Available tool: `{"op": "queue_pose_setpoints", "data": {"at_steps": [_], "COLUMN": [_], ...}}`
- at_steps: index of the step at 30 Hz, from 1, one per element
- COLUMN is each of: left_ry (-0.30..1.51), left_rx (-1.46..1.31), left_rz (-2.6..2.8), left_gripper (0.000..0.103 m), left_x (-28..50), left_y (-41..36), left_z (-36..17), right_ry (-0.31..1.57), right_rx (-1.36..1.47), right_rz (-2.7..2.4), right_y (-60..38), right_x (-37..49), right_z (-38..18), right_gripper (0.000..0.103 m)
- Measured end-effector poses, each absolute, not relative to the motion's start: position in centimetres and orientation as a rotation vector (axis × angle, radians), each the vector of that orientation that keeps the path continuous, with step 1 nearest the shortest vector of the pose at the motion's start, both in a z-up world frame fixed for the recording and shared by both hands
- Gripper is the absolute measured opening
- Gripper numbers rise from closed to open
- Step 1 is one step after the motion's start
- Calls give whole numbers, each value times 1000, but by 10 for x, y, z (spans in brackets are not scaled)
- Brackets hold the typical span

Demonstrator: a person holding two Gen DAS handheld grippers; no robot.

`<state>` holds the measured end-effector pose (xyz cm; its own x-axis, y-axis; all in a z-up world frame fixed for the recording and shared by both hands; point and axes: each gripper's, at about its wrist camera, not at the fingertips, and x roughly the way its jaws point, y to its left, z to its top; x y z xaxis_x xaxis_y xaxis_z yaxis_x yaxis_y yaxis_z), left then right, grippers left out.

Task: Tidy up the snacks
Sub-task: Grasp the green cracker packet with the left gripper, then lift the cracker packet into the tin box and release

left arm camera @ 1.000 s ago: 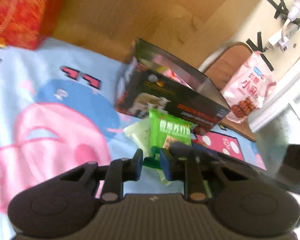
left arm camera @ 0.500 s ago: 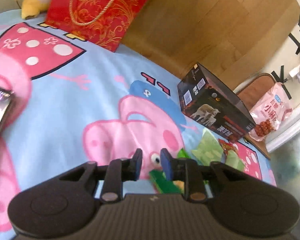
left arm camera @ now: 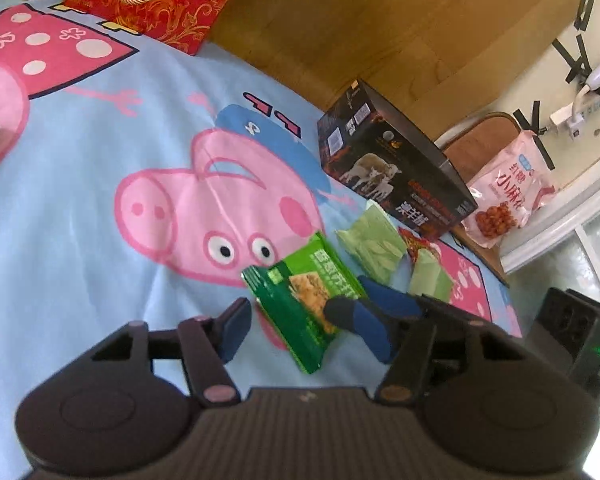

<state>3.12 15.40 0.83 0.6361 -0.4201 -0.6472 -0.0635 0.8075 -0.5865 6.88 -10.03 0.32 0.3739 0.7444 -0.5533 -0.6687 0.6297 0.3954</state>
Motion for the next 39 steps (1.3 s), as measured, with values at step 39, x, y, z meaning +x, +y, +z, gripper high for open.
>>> {"op": "queue_pose_setpoints", "data": {"at_steps": [39], "left_ry": [668], "left_rx": [-286], "left_rz": [-210], "left_gripper": [41], "left_x": [231], "left_y": [62], "left_z": [78], "right_ry": [464], "right_rx": [163], "right_rz": [606], "right_y": [-128], "right_x": [194], "right_z": [41], "right_gripper": [54]}}
